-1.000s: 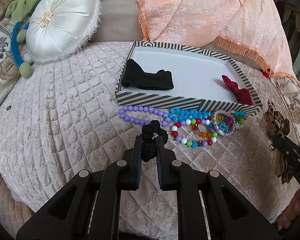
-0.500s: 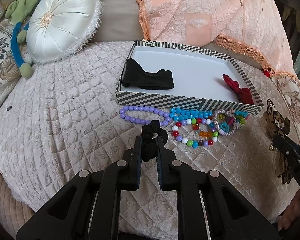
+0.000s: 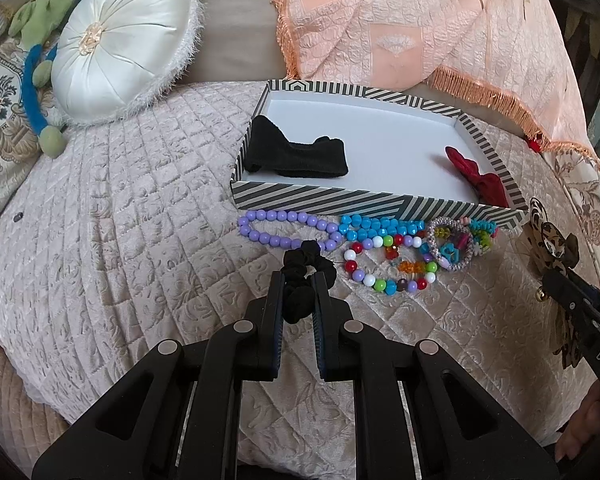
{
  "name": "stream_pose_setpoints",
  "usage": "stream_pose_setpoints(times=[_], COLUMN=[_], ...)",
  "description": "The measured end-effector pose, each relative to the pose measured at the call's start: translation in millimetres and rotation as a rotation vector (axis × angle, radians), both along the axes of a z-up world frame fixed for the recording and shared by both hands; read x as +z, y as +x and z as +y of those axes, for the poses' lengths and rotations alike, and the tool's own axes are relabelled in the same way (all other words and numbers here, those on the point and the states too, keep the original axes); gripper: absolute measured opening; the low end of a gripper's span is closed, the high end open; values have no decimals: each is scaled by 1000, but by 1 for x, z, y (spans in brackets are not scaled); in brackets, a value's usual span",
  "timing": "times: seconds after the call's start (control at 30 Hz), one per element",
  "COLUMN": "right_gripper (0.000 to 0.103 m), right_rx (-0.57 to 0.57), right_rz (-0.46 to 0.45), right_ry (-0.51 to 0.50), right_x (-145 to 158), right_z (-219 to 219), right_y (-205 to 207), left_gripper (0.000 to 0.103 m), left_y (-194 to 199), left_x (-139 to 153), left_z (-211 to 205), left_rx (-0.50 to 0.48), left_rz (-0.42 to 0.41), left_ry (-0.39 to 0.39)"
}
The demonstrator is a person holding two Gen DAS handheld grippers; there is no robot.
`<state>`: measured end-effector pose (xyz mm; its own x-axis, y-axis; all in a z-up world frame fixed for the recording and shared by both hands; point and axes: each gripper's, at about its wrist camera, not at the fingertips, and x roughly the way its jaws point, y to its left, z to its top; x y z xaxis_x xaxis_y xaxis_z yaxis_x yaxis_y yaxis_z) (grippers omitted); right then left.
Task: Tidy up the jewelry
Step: 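Lift the leopard bow and brown scrunchie with the right gripper toward the tray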
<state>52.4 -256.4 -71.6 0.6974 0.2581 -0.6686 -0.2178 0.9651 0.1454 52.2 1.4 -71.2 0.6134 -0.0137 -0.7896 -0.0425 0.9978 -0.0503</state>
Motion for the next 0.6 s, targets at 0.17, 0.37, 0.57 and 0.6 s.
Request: stream_pose_setpoints(times=[0.17,0.37,0.57,0.6], right_gripper=[27,27,27,27], right_rx=[0,4,-18,-22], right_rz=[2,11,-2,-11], right_ry=[-1,13,33,38], right_x=[-1,3,22,27], right_z=[1,3,1,0], right_y=[0,9,44,52], left_gripper=[11,11,11,11], left_y=[0,5,30,37], left_x=[0,2,23,29], left_z=[-2,1,0,1], left_rx=[-6,-51,-68,-76], left_rz=[1,-7,-102,-118], left_ry=[-2,-83,-113,-133])
